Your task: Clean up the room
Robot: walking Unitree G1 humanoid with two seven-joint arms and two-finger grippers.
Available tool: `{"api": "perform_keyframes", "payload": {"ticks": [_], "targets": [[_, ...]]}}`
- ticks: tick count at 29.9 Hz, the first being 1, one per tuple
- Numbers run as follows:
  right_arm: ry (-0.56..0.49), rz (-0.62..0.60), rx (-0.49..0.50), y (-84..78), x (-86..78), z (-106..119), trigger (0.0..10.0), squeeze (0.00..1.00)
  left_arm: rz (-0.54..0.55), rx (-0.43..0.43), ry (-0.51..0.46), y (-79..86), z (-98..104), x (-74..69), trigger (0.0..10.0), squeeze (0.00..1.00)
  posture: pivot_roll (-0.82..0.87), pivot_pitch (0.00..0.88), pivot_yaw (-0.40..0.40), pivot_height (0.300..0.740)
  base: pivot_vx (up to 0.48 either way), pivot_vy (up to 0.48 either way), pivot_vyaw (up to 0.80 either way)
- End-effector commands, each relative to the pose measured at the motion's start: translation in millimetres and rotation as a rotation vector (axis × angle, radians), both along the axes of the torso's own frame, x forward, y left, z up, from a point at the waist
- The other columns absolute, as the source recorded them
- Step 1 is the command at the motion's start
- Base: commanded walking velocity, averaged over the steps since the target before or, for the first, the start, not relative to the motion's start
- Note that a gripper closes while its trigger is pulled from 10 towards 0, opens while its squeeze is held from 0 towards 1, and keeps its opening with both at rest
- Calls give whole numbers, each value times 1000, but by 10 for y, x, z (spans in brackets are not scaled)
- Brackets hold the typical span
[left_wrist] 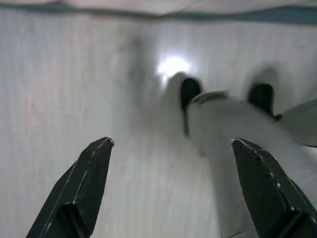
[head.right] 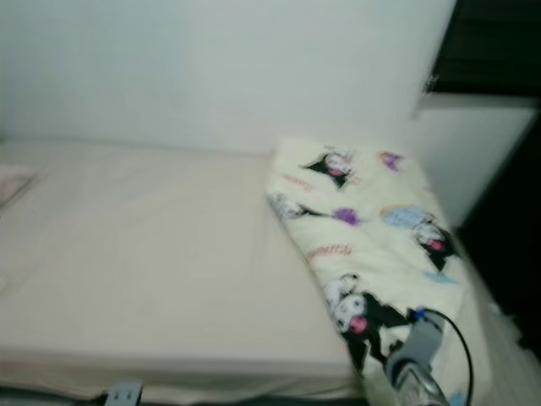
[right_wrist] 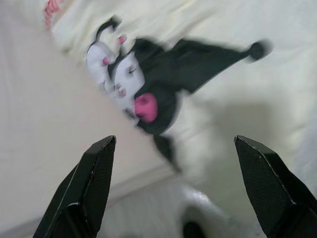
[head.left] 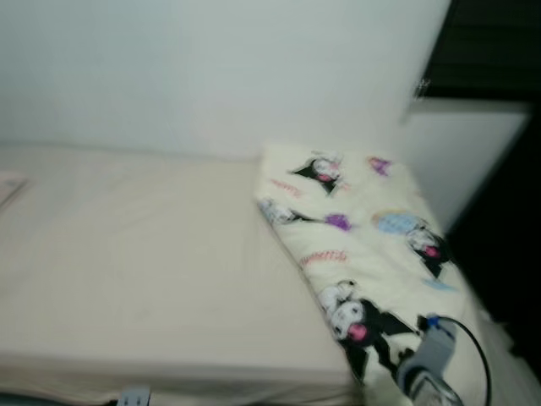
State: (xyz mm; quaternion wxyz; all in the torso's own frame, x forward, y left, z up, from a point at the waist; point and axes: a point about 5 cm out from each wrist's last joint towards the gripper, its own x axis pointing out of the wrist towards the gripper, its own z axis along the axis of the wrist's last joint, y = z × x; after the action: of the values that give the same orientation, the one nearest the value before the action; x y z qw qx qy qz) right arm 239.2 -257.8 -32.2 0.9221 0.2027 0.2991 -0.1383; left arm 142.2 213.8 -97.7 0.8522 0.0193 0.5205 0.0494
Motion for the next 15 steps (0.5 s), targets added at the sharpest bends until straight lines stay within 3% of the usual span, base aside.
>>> {"api": "perform_keyframes", "payload": {"ticks": [1,10,15], "targets": [[-21,-15,9,-24,19,26,10000,0,-6,2,10,1,-5,-13,10000,0,-98,0,-38,740,0,-480,0],[-60,-32,39,-53,114,108,10000,0,-12,12,16,14,-10,-34,10000,0,-103,0,-32,740,0,-479,0],[-93,-24,71,-19,188,157,10000,0,10,21,23,47,-14,-59,10000,0,-105,0,-30,740,0,-48,0]]}}
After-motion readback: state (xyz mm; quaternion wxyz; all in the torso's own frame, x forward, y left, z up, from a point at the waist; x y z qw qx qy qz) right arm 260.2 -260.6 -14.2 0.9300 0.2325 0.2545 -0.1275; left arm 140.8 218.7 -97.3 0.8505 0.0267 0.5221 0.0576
